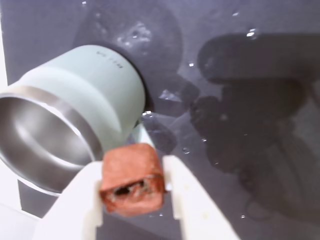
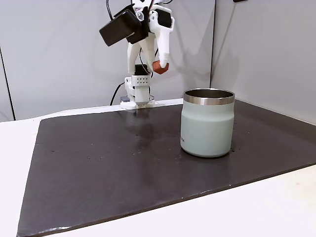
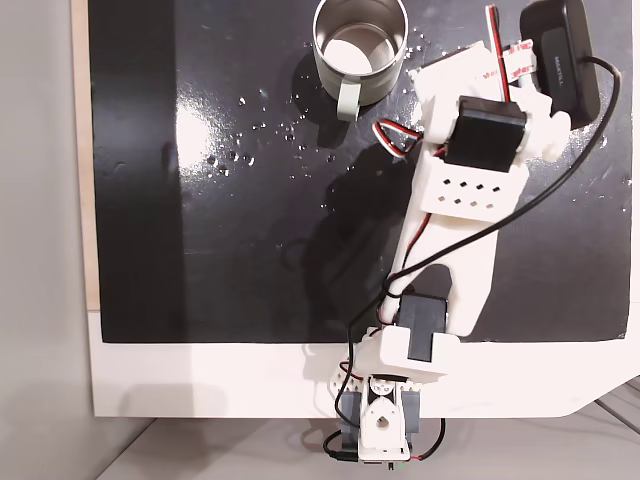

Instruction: Grasp a cube and put it in the cup.

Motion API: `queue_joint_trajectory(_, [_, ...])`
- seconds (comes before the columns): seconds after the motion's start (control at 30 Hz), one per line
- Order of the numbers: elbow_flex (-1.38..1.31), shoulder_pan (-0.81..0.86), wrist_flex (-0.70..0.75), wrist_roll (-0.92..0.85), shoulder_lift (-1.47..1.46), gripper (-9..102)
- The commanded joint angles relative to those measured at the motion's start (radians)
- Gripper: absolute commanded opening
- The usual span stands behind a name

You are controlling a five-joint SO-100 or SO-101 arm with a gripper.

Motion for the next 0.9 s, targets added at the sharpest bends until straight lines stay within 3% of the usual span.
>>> queue_joint_trajectory(0.0, [-0.144, -0.040, 0.003, 0.054, -0.035, 5])
queue_joint_trajectory(0.33, [-0.525, -0.140, -0.008, 0.181, -0.279, 5])
queue_joint_trajectory(0.57, [-0.552, -0.209, -0.083, 0.215, -0.322, 5])
queue_joint_trajectory(0.87, [-0.552, -0.232, -0.078, 0.222, -0.353, 5])
